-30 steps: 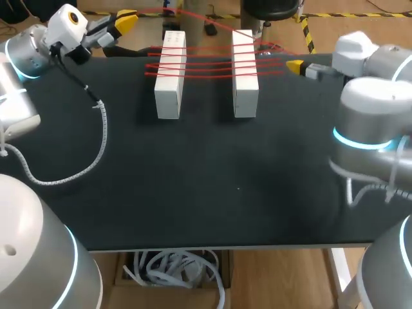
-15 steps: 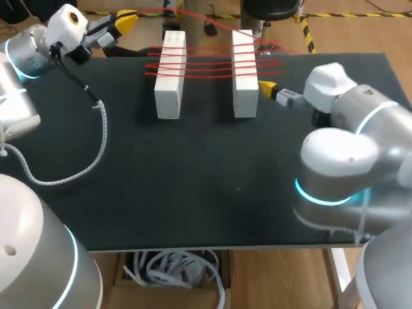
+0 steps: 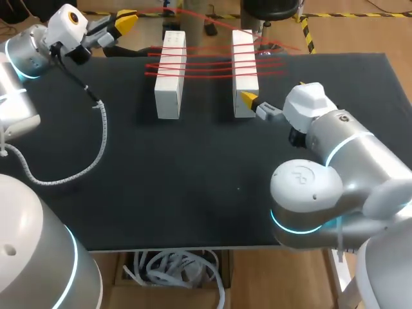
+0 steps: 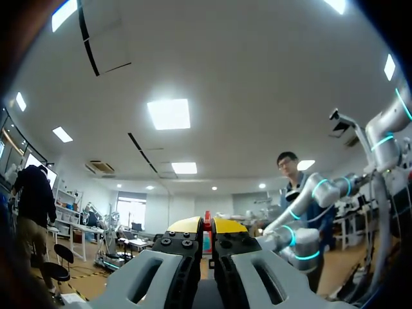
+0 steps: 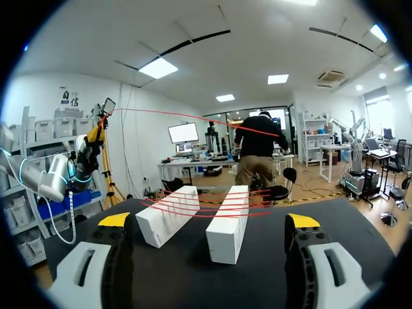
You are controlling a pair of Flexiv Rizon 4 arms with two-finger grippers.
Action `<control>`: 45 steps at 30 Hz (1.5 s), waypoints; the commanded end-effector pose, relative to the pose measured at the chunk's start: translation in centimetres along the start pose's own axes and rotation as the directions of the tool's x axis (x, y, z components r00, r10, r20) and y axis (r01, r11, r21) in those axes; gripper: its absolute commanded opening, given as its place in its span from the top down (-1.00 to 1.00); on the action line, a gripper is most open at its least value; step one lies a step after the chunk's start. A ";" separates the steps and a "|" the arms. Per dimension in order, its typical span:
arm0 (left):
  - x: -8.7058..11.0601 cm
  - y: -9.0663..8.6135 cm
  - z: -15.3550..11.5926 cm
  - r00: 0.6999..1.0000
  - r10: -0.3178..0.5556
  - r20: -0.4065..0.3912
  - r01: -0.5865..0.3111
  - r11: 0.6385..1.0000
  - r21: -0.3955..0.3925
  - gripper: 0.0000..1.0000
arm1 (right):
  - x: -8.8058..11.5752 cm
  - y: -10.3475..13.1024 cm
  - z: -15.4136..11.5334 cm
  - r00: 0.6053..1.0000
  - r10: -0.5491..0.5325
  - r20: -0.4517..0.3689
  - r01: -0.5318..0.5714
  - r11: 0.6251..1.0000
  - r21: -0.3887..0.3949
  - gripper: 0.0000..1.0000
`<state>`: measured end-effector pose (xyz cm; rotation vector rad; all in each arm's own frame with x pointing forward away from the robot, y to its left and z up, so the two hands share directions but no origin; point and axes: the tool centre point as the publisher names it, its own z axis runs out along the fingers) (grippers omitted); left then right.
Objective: Grab the tape and strap the tape.
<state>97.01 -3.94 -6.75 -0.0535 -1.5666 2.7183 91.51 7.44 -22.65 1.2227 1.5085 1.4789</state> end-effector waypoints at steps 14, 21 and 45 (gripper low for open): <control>-0.1 0.0 -0.1 1.000 0.000 -0.003 0.000 1.000 0.001 1.00 | 0.7 -1.7 -0.5 0.697 0.703 -0.141 -0.717 0.674 -0.179 -1.00; -0.1 0.0 -0.1 1.000 0.000 -0.003 0.000 1.000 0.001 1.00 | 2.0 -2.3 -1.5 0.386 0.870 -0.308 -0.917 0.324 -0.235 -1.00; -0.1 0.0 -0.1 1.000 0.000 -0.003 0.000 1.000 0.001 1.00 | 6.7 -0.5 -0.9 -0.088 0.846 -0.525 -0.996 -0.084 0.032 -1.00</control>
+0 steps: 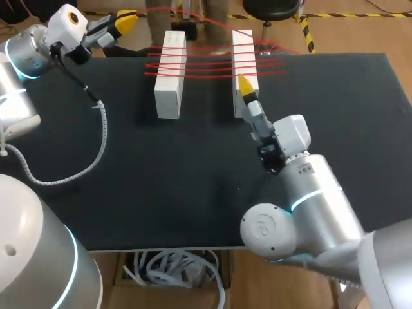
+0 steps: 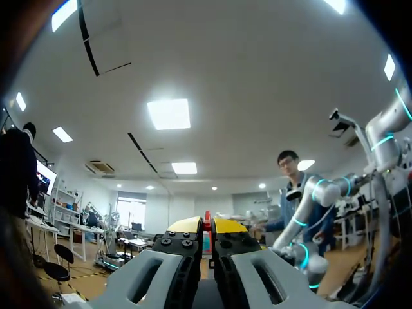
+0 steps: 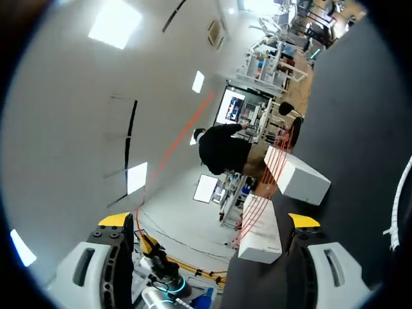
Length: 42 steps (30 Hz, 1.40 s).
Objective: Grab the tape and strap the tape.
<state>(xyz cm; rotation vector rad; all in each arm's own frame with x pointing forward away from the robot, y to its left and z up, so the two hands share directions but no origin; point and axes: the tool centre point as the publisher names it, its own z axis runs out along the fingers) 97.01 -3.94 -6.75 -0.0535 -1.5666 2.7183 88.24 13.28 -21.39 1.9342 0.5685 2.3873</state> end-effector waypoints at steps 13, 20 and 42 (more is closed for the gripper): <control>-0.1 0.0 -0.1 1.000 0.000 -0.003 0.000 1.000 0.001 1.00 | 0.9 -0.5 0.5 0.718 0.636 -0.283 -0.680 0.728 -0.088 -1.00; -0.1 0.0 -0.1 1.000 0.000 -0.003 0.000 1.000 0.001 1.00 | 3.2 1.3 1.7 0.629 0.728 -0.273 -0.776 0.608 -0.165 -1.00; -0.1 0.0 -0.1 1.000 0.000 -0.003 0.000 1.000 0.001 1.00 | 7.4 1.8 3.1 0.629 0.775 -0.056 -0.767 0.607 -0.207 -1.00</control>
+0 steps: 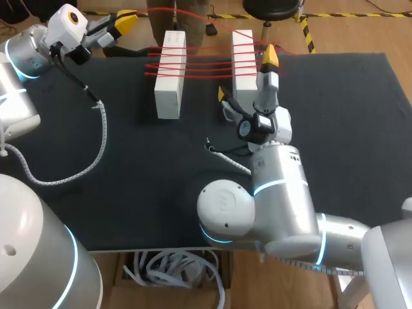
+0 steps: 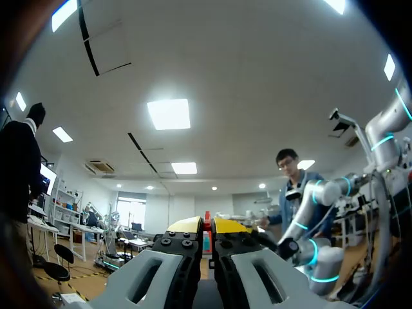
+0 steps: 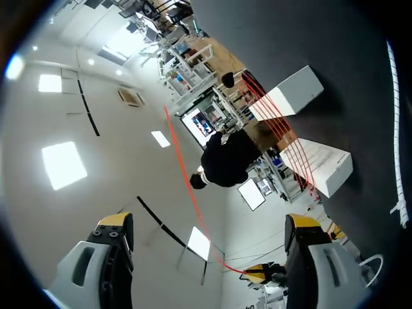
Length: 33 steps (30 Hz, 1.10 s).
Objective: Grab the tape and strap the tape.
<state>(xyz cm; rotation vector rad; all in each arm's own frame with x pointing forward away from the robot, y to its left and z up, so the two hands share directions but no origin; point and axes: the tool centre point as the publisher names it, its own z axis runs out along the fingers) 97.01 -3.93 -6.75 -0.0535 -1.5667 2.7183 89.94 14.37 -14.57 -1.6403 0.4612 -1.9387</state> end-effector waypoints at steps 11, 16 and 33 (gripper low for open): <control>-0.1 0.0 -0.1 1.000 0.000 -0.003 0.000 1.000 0.001 1.00 | 1.7 1.2 1.1 0.993 -0.075 0.093 0.083 0.992 -0.093 -1.00; -0.1 0.0 -0.1 1.000 0.000 -0.003 0.000 1.000 0.001 1.00 | 2.5 2.7 3.0 0.990 -0.097 0.104 0.105 0.991 -0.080 -1.00; -0.1 0.0 -0.1 1.000 0.000 -0.003 0.000 1.000 0.001 1.00 | 4.3 6.0 5.9 0.987 -0.092 0.130 0.102 0.992 -0.069 -1.00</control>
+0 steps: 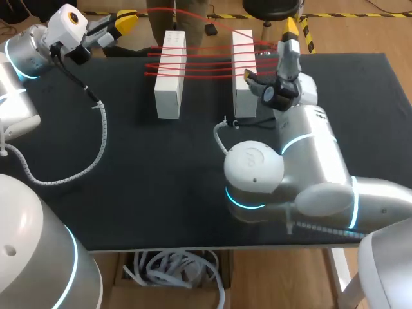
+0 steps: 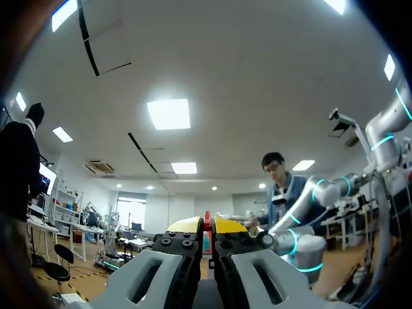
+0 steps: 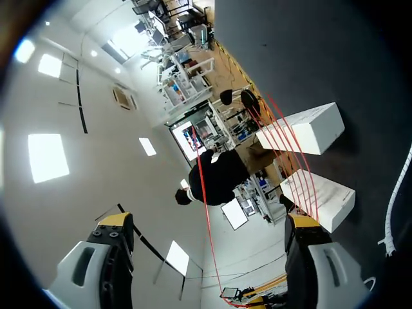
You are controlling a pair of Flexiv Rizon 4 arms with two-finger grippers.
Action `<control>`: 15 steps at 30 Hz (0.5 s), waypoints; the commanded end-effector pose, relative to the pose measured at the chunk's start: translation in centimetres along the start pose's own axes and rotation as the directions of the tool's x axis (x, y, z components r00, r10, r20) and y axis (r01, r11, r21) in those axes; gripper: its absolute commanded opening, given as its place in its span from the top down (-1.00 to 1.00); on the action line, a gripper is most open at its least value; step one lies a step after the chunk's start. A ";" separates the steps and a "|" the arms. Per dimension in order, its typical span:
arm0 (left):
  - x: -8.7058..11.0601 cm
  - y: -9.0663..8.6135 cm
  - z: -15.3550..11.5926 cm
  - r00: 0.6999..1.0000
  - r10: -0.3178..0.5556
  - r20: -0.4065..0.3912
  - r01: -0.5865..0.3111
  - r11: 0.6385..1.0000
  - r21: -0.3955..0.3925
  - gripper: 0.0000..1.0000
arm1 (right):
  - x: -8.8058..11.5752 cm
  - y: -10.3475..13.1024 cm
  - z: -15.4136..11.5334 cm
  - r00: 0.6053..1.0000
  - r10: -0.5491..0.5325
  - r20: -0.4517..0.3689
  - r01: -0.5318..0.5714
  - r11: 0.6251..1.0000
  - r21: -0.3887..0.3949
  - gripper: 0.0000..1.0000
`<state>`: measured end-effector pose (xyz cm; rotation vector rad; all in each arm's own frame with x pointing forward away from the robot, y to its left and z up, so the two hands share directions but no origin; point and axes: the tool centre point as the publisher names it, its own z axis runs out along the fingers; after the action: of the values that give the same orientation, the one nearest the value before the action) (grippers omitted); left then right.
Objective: Grab the tape and strap the tape.
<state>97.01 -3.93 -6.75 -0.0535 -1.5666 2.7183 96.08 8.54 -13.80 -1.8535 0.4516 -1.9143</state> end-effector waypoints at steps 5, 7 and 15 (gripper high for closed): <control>-0.1 0.0 -0.1 1.000 0.000 -0.003 0.000 1.000 0.001 1.00 | 1.1 0.9 0.2 0.999 0.026 -0.024 -0.025 1.000 0.016 -0.78; -0.1 0.0 -0.1 1.000 0.000 -0.003 0.000 1.000 0.001 1.00 | 1.1 1.1 0.2 0.999 0.030 -0.033 -0.030 1.000 0.004 -0.22; -0.1 0.0 -0.1 1.000 0.000 -0.003 0.000 1.000 0.001 1.00 | 0.9 1.4 -0.1 0.996 0.050 -0.080 -0.053 0.998 -0.038 0.04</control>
<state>97.01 -3.93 -6.75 -0.0535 -1.5666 2.7183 96.11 5.94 -13.47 -1.7821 0.5299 -1.9434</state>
